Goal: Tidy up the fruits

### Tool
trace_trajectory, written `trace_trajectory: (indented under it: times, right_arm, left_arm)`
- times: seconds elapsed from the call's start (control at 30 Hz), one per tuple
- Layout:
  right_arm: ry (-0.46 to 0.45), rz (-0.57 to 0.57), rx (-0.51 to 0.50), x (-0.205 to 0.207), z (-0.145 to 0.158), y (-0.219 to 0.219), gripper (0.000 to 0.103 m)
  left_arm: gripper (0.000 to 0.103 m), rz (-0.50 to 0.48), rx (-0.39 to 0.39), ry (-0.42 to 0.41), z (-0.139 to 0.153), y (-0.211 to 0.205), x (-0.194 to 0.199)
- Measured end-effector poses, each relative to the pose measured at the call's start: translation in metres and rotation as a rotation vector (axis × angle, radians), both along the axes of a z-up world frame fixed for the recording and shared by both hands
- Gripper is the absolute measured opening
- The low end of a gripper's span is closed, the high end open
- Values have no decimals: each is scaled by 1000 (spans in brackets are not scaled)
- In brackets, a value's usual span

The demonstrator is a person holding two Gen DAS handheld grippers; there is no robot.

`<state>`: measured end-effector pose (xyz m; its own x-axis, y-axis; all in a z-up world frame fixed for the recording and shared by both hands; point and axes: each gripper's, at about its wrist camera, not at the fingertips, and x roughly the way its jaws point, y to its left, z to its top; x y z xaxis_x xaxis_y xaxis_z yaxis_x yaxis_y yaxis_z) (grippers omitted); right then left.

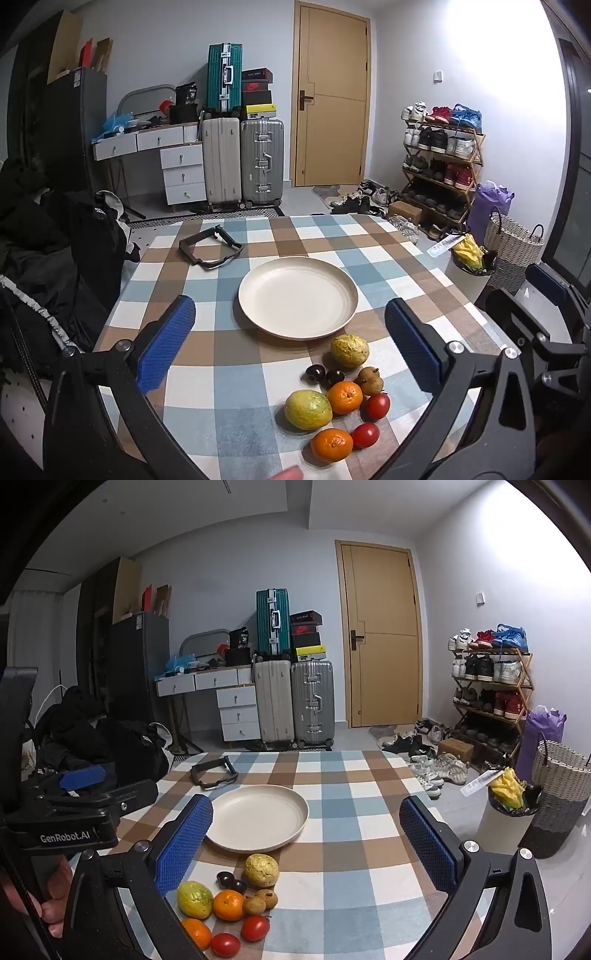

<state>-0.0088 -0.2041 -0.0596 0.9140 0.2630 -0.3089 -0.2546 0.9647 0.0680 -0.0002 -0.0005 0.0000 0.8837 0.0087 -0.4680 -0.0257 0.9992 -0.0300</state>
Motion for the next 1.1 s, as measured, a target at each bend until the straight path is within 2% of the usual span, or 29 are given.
trace_trajectory:
  times: [0.2, 0.53, 1.1]
  right_arm:
    - [6, 10, -21, 3, 5, 8, 103]
    - [-20, 29, -18, -8, 5, 6, 103]
    - [-19, 50, -22, -5, 1, 11, 103]
  left_arm:
    - [102, -4, -28, 13, -3, 15, 0]
    - [102, 26, -18, 6, -8, 13, 4]
    - [102, -5, -20, 8, -5, 10, 3]
